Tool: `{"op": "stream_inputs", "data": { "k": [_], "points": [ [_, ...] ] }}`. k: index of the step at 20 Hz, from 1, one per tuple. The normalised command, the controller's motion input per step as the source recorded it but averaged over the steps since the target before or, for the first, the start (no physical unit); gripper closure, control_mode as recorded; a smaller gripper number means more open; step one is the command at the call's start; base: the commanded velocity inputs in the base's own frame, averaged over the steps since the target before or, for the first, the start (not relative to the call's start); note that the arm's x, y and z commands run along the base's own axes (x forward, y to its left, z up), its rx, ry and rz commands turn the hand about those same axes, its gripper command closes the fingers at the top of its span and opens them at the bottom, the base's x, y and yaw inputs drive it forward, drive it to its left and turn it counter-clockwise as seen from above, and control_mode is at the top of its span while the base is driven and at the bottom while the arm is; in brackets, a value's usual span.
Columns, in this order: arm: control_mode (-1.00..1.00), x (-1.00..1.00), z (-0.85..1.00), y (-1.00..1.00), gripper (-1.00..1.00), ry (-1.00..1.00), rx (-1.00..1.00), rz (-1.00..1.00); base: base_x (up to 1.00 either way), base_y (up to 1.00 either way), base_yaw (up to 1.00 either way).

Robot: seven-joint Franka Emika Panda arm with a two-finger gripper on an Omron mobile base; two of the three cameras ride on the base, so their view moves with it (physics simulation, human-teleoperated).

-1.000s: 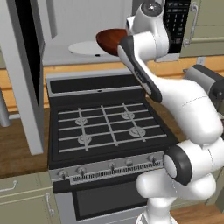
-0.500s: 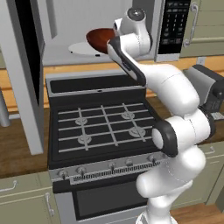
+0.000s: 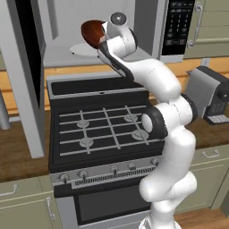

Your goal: Pick the garlic from the sink and place it in the bowl. Then pick the bowl and place it in the microwave. Then close the microwave door and press the start button.

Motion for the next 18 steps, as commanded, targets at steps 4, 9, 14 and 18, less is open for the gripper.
{"op": "stream_inputs", "data": {
  "k": [4, 9, 14, 18],
  "points": [
    [-1.00, -0.19, 0.01, 0.31, -1.00, 0.00, -0.04, 0.00, 0.00, 0.00, 0.00],
    [-1.00, -1.00, -0.12, 0.24, -1.00, 0.00, 0.00, 0.00, 0.00, 0.00, 0.00],
    [-1.00, -1.00, -0.51, 0.05, -1.00, -0.03, 0.00, 0.00, 0.00, 0.00, 0.00],
    [-1.00, -1.00, -0.65, 0.04, -1.00, -0.08, 0.00, 0.00, 0.00, 0.00, 0.00]
  ]
}}
